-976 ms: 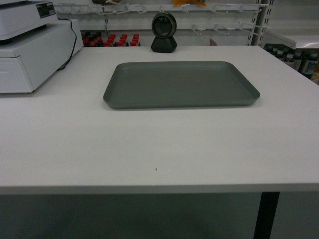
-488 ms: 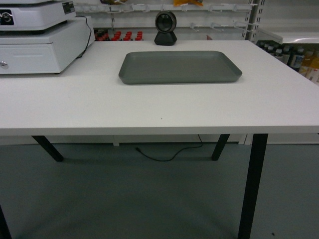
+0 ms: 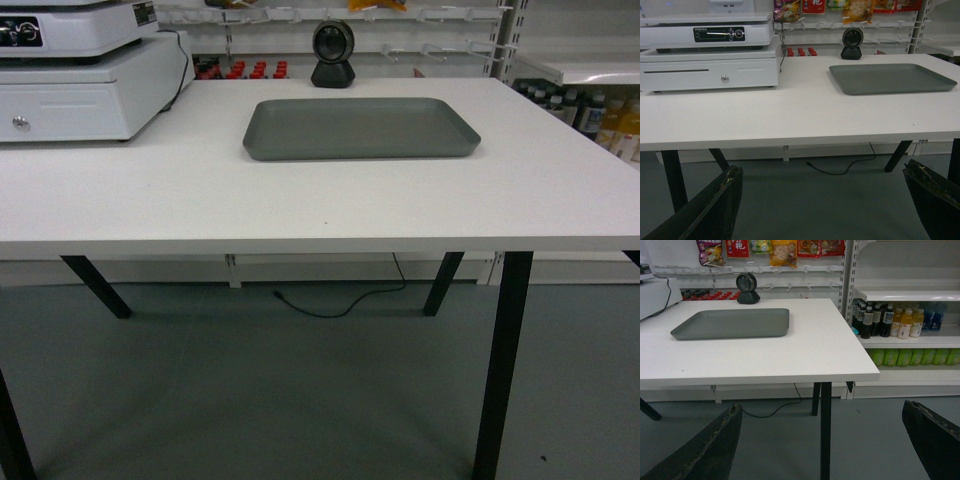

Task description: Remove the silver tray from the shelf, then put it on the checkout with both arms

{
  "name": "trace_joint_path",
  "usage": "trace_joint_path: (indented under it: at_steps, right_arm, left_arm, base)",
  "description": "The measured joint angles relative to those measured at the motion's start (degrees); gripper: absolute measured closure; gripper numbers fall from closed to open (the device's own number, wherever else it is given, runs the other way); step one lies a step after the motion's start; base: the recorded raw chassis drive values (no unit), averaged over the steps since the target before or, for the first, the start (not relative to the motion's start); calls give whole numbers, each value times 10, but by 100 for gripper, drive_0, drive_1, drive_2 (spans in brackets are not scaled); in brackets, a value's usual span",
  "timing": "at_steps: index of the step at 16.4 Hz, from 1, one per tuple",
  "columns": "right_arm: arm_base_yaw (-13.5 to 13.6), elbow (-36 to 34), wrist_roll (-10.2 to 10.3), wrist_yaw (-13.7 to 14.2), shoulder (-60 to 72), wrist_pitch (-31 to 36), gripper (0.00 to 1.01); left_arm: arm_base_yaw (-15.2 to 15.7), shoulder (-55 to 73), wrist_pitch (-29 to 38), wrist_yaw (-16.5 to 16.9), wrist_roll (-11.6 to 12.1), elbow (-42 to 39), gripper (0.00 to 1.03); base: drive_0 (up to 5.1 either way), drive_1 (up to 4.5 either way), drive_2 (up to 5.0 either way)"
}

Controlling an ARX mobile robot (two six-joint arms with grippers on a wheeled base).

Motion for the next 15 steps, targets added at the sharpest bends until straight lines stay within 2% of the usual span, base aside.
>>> trace_joint_path:
  at_steps: [7, 15]
  right_arm:
    - [0, 0, 0, 0, 0, 2, 3]
    - [0, 0, 0, 0, 0, 0, 3]
  left_arm:
    - [0, 0, 2, 0, 0, 0, 5]
    - [0, 0, 1, 0, 0, 0, 5]
  base:
    - [1, -432, 434]
    - [0, 0, 0]
